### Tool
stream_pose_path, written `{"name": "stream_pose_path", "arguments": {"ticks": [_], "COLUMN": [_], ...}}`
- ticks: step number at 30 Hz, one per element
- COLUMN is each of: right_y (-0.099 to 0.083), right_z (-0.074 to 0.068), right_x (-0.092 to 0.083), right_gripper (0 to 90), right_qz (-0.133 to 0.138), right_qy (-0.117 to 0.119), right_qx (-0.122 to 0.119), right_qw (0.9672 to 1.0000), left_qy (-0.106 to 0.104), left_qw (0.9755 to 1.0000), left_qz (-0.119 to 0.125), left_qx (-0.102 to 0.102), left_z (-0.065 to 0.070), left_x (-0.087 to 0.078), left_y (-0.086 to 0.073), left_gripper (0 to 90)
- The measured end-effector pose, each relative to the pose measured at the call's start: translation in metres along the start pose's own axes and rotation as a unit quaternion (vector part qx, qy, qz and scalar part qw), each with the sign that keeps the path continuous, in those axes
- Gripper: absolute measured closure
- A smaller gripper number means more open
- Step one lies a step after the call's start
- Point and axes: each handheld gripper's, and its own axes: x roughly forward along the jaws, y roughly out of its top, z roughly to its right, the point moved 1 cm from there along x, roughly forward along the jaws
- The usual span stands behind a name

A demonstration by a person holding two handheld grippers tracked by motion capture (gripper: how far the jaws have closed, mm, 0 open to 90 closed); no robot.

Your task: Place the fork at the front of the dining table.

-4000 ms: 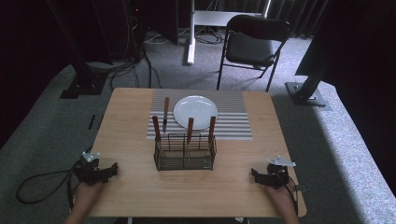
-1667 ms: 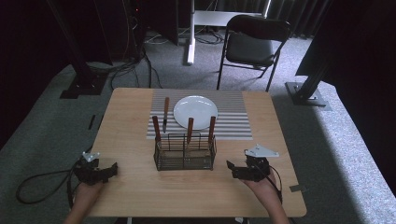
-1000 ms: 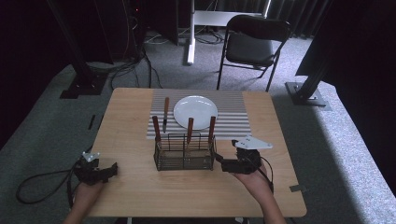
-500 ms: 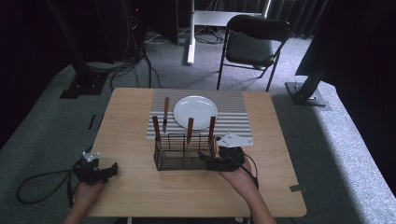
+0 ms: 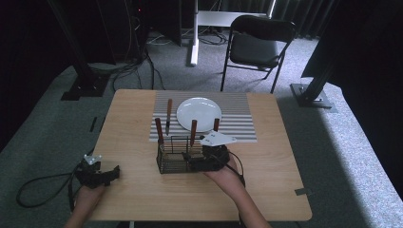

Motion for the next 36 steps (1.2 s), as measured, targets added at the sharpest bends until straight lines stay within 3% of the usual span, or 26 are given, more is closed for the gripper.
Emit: {"name": "stream_pose_path", "arguments": {"ticks": [6, 13, 23, 36], "right_y": [0.009, 0.018, 0.032, 0.047], "right_z": [-0.009, -0.015, -0.026, -0.042], "right_x": [0.016, 0.033, 0.054, 0.083], "right_gripper": [16.8, 16.9, 16.9, 17.8], "right_qz": [-0.002, 0.003, 0.005, 0.014], "right_qy": [0.010, 0.008, -0.007, -0.035], "right_qx": [-0.006, 0.005, 0.003, 0.032], "right_qw": [0.9999, 1.0000, 1.0000, 0.9988], "left_qy": [0.000, 0.000, 0.000, 0.000], "left_qw": [1.0000, 1.0000, 1.0000, 1.0000], "left_qz": [0.000, 0.001, 0.000, 0.000], "left_qx": [0.000, -0.001, 0.000, 0.000], "left_z": [0.000, 0.000, 0.000, 0.000], "left_x": [0.000, 0.000, 0.000, 0.000], "left_y": [0.000, 0.000, 0.000, 0.000], "left_gripper": [0.4, 0.4, 0.4, 0.4]}}
